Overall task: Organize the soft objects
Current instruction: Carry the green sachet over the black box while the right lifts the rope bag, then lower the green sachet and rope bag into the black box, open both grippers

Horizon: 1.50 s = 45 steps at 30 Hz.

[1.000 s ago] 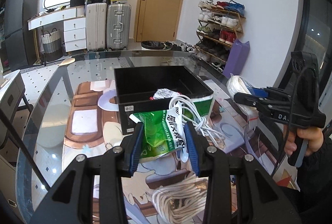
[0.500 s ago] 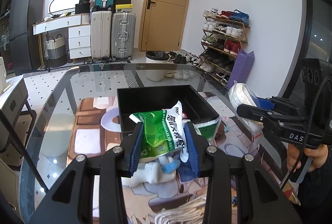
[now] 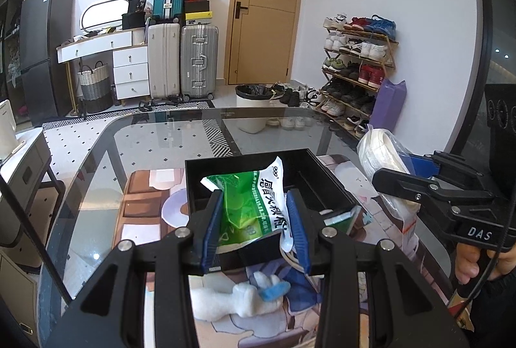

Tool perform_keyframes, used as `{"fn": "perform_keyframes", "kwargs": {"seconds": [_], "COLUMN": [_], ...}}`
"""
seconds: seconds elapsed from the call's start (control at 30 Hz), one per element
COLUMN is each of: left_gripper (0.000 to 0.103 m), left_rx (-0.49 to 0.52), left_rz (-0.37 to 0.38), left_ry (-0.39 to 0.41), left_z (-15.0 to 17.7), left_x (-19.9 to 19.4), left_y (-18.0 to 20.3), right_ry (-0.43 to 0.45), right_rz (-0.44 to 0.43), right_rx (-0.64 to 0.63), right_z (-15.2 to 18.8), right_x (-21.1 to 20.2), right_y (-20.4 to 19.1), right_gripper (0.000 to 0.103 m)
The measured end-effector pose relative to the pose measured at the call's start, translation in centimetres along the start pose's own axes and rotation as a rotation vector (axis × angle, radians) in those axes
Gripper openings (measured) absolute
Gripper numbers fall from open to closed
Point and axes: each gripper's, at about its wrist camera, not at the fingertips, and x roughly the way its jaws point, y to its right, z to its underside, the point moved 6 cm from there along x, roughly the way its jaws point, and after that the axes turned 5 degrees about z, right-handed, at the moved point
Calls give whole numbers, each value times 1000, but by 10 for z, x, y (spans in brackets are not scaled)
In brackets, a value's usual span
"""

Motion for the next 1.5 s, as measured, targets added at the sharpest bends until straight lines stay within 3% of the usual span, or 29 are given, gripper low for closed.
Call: {"fn": "perform_keyframes", "kwargs": {"seconds": [0.87,1.5], "left_gripper": [38,38], "left_rx": [-34,-29], "left_rz": [-42,-56], "left_ry": [-28,-75], "left_z": [-19,-15], "left_x": [37,62], "left_y": [-13,-20], "right_ry": [-23,-69], "right_rz": [-39,-48], "right_rx": [-24,-20], "right_z": [-27,-26], "right_x": [46,81], "right_y": [-1,8], "right_gripper": [42,42]}}
